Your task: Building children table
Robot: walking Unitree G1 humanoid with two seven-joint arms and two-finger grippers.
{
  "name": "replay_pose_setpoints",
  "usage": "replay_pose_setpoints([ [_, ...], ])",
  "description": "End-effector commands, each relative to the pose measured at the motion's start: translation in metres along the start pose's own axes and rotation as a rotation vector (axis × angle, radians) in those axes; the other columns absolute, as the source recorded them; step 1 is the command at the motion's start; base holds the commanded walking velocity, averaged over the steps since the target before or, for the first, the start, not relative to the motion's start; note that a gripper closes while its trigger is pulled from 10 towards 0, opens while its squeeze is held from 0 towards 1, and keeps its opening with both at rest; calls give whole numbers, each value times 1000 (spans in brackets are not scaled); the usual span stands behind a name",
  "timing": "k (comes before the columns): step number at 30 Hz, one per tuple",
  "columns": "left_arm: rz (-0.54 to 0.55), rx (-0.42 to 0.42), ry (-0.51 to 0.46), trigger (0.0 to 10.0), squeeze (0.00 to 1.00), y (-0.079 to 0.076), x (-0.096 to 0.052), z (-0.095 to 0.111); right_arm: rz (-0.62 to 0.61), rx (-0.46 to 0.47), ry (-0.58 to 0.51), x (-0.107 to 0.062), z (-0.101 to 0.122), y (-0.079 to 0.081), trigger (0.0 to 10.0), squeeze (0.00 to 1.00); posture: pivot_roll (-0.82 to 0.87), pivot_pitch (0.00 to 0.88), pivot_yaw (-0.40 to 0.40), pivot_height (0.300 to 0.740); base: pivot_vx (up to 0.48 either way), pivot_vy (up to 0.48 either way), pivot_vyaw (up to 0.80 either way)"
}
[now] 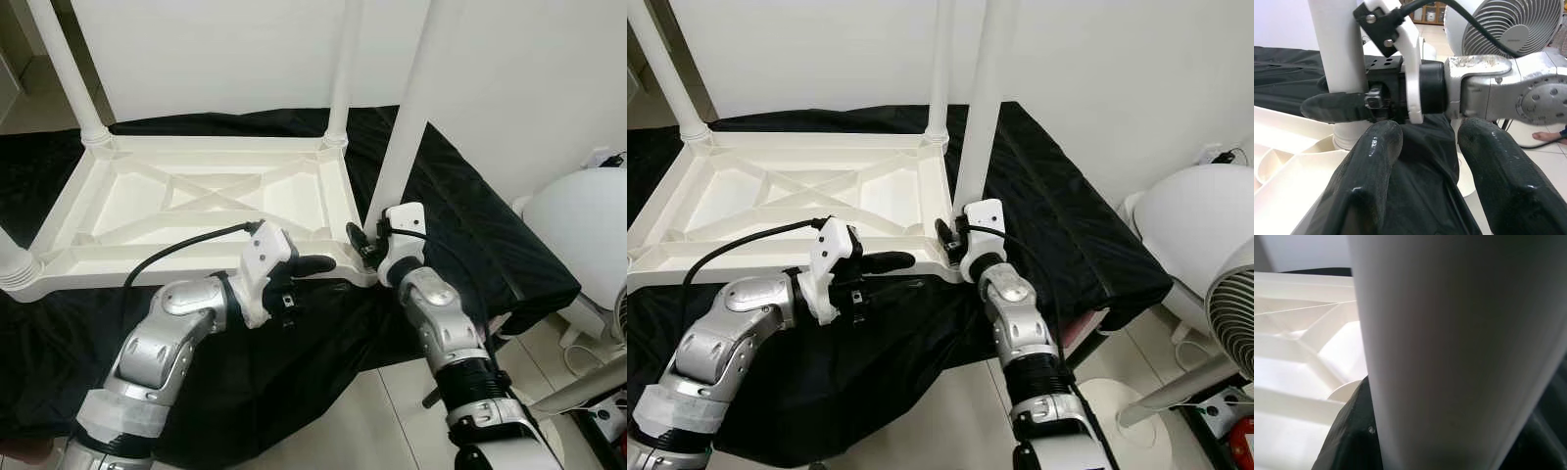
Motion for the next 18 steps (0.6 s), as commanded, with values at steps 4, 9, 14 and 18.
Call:
replay_pose_setpoints([
  [4, 69, -9, 24, 10000, 0, 4, 2, -2, -223, 25, 31, -4, -22, -8, 10000, 0, 54, 53, -17, 740, 0, 0, 0],
  [9, 69, -8, 22, 10000, 0, 4, 3, -2, -273, 23, -3, -1, -21, 3, 10000, 0, 57, 51, -18, 740, 0, 0, 0],
  [14, 69, -8, 20, 10000, 0, 4, 3, -2, -220, 36, -31, 1, -17, 20, 10000, 0, 58, 52, -17, 740, 0, 0, 0],
  [18, 75, -7, 22, 10000, 0, 4, 2, -2, -183, 39, -62, -2, -12, 20, 10000, 1000, 62, 53, -23, 740, 0, 0, 0],
])
Point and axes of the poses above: a point about 5 cm out from each wrist's last joint towards the gripper, its own x axis pointing out of the wrist towards the gripper, its own z axis along the axis of the wrist's last joint, y = z × x, the point moved 3 cm from there along x, pointing out of the wrist towards the gripper, and after that the axes turned 15 degrees about x, right-handed, at the moved point
